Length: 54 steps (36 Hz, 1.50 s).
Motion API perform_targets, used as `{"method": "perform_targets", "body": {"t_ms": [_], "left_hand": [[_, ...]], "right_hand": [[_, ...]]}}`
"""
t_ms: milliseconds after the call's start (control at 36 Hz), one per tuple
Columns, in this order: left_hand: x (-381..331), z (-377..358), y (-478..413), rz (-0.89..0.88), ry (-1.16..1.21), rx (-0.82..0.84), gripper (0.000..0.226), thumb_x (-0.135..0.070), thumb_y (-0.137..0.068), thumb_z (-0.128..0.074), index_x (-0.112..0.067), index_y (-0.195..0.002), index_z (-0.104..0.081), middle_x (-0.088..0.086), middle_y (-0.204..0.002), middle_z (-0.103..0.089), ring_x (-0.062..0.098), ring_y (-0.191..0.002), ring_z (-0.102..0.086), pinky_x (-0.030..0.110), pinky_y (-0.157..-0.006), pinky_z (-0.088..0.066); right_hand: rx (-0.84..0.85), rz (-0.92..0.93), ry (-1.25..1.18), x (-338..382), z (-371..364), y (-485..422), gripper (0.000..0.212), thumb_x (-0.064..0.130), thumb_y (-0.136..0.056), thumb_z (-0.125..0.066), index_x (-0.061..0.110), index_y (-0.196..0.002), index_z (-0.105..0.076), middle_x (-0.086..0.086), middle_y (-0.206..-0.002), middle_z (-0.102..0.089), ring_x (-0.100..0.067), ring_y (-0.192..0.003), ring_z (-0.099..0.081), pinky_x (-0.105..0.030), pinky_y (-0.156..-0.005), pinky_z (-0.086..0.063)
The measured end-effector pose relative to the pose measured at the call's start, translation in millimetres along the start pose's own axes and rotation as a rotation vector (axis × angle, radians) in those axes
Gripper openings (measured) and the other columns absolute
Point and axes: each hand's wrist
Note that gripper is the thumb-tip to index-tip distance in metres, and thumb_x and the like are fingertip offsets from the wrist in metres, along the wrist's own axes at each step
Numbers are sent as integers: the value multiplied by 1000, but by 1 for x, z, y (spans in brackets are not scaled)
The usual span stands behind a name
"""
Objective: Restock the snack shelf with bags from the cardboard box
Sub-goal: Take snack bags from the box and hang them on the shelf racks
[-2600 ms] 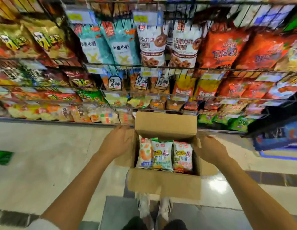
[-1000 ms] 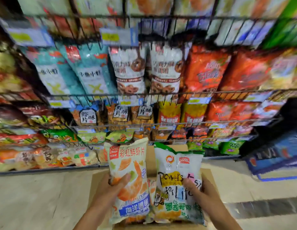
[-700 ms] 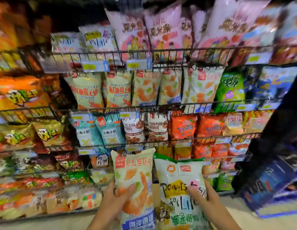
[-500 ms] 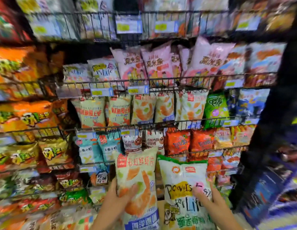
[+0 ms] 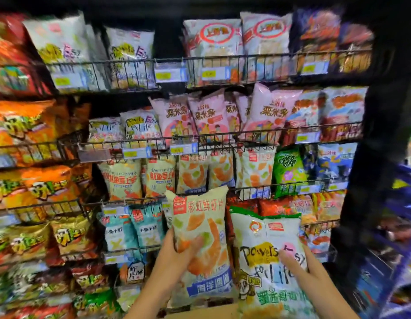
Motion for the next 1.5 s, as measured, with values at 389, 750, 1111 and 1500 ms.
{"method": "perform_targets", "body": {"t_ms": [389,750,1111,1500], "left_hand": [[-42,-96,-111,-125,-213,-164,62,-51,-79,-77,-39,-132,-47,-17,-114,-69,7,-101,-69,15,-69,-51],[-49,-124,-206,-338,-177,-248,96,-55,-72,-83,-38,-150,-29,-11,-150,-47,8,-137,-46,40,-109,-46],[-23,-141,-258,-498,-136,-239,67,3,-85,-72,-44,-114,-34,-43,-99,-64,-25,-94,-59,-2,-75,-45],[15,-123,-304,-440,-295,-87,87,-16,-87,-75,-13,-153,-18,-38,-116,-60,-15,-109,-60,15,-94,-51]], "right_hand": [[32,5,-46,-8,77,-146,95,62,-81,-59,31,-158,-12,5,-167,-11,-23,-152,-16,-50,-120,-19],[67,16,-36,-6,113,-219,92,58,-83,-59,28,-158,-15,3,-164,-22,-24,-150,-21,-46,-120,-18],[49,49,-30,-12,123,-232,118,88,-46,-67,40,-149,-37,14,-150,-46,-17,-140,-40,-48,-118,-29],[-8,96,-13,-14,107,-234,113,91,-53,-63,43,-150,-34,16,-155,-37,-13,-145,-32,-49,-119,-27]]}}
Point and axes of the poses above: each hand's wrist, its own y-axis away from the middle knuckle, its own z-axis out of the back of the hand, x = y × z
